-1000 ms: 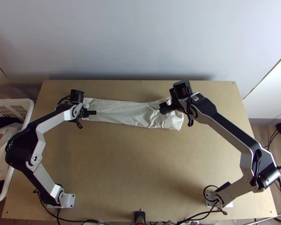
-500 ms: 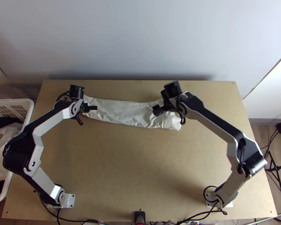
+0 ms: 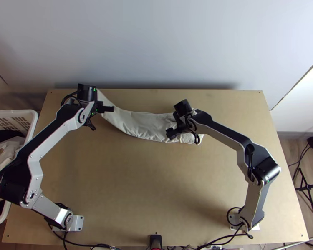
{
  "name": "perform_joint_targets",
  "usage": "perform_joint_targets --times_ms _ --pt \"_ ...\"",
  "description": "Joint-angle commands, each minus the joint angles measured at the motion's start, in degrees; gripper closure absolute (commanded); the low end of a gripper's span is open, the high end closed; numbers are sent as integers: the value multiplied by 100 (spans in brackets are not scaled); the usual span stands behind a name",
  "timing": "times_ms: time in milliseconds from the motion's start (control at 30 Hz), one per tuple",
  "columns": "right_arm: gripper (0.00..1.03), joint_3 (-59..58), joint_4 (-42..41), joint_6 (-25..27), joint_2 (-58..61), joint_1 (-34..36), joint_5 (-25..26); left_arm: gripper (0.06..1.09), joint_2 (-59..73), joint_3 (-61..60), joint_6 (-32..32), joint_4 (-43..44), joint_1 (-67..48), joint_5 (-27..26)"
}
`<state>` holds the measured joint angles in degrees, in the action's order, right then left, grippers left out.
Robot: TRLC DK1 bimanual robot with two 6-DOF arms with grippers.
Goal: Fold the t-shirt
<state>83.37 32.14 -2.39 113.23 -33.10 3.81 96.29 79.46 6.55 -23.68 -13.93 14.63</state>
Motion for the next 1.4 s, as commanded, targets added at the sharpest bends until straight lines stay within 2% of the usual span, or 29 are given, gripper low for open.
perform_joint_targets --times_ms 0,200,367,667,833,1167,1367 --pt "4 -207 20 -59 358 -12 -12 105 -181 307 -83 -14 -523 -31" --pt "4 -234 29 -270 463 111 -12 105 -216 527 -154 -14 -1164 -31" --pt "4 -199 73 -358 -47 313 -127 105 -190 790 -180 4 -1639 -31" --pt "4 461 1057 -341 -908 928 -751 105 13 1115 -171 180 -2193 -39" --pt "4 654 1400 -385 -1163 1201 -821 105 188 1300 -171 206 -2456 -75" --pt "4 636 1725 -631 -2121 2581 -909 105 601 1546 -110 452 -3107 -101" --pt "4 443 1813 -657 -2428 2888 -909 105 988 1572 -110 742 -3493 -101"
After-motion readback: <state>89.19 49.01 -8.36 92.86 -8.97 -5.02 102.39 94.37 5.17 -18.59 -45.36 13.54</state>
